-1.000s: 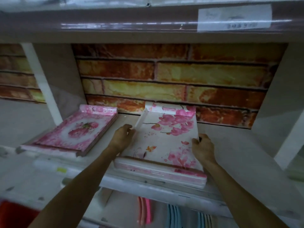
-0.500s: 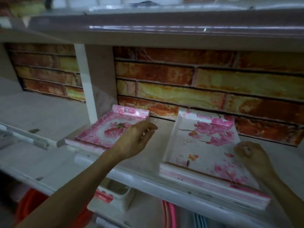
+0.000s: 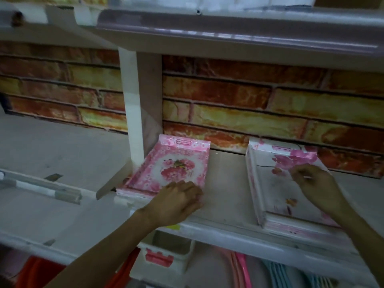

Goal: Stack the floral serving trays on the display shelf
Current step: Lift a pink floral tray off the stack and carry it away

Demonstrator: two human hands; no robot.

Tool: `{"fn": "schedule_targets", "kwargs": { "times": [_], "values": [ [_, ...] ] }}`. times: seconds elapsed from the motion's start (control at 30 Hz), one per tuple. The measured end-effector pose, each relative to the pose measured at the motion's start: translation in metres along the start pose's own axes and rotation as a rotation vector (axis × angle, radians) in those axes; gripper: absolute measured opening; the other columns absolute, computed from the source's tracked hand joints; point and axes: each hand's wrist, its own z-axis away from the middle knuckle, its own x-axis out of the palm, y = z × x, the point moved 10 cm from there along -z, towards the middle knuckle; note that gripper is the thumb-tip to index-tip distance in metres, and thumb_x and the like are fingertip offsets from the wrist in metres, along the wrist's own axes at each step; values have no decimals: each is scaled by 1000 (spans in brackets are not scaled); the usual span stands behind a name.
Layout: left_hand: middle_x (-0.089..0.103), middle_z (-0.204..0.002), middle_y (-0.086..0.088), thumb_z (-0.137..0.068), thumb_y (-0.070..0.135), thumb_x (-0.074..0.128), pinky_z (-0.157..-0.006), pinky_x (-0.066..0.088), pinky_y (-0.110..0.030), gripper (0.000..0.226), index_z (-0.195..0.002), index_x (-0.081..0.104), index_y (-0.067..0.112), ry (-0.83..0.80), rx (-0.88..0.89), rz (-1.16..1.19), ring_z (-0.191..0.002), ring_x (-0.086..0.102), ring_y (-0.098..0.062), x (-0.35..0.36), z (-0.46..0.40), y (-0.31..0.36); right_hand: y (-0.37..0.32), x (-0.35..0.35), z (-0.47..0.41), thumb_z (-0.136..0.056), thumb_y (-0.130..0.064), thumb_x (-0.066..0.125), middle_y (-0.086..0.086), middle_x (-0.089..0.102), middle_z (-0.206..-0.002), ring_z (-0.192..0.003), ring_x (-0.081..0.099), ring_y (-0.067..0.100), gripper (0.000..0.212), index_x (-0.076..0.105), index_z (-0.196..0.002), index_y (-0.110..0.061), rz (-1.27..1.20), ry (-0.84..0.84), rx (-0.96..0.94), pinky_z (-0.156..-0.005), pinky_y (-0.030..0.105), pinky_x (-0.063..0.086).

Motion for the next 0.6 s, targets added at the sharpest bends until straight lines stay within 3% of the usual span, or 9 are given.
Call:
{"fn": "schedule_targets", "kwargs": {
  "times": [0.07, 0.2, 0.37, 0.47, 0.6],
  "values": [
    [65, -109, 9, -89, 54, 47, -75, 51, -26, 37, -112, 60, 29, -18, 38, -91, -91, 63, -12, 8, 10, -8, -22, 14, 2, -93, -13, 63, -4, 69, -90, -81, 63, 10, 13, 70, -85, -20, -38, -5, -25, -68, 3, 43],
    [67, -103, 13, -78, 57, 59, -69, 52, -22, 41, -111, 61, 32, -48, 91, -197, -87, 65, -9, 24, 16, -21, -58, 37, 9, -92, -11, 63, -9, 67, -91, -84, 61, -1, 12, 69, -90, -21, -129, -21, -55, -69, 5, 44],
    [70, -97, 14, -61, 37, 78, -66, 53, -19, 46, -105, 66, 32, -44, 180, -216, -82, 67, -6, 24, 16, -18, -91, 68, 18, -92, -9, 63, -9, 68, -95, -85, 63, -6, 12, 70, -93, -18, -212, -75, -93, -73, 2, 45],
    [69, -98, 14, -59, 33, 78, -65, 54, -20, 48, -105, 66, 33, -45, 201, -223, -83, 66, -7, 25, 16, -18, -96, 89, 21, -92, -9, 63, -9, 69, -96, -89, 63, -1, 11, 71, -93, -16, -259, -99, -56, -75, 4, 46],
    [68, -96, 14, -67, 32, 71, -63, 53, -20, 40, -106, 63, 33, -25, 245, -217, -83, 65, -8, 20, 13, -17, -103, 122, 28, -92, -10, 63, -13, 70, -95, -92, 61, -7, 12, 71, -95, -19, -310, -165, -21, -78, 5, 47]
  ]
}}
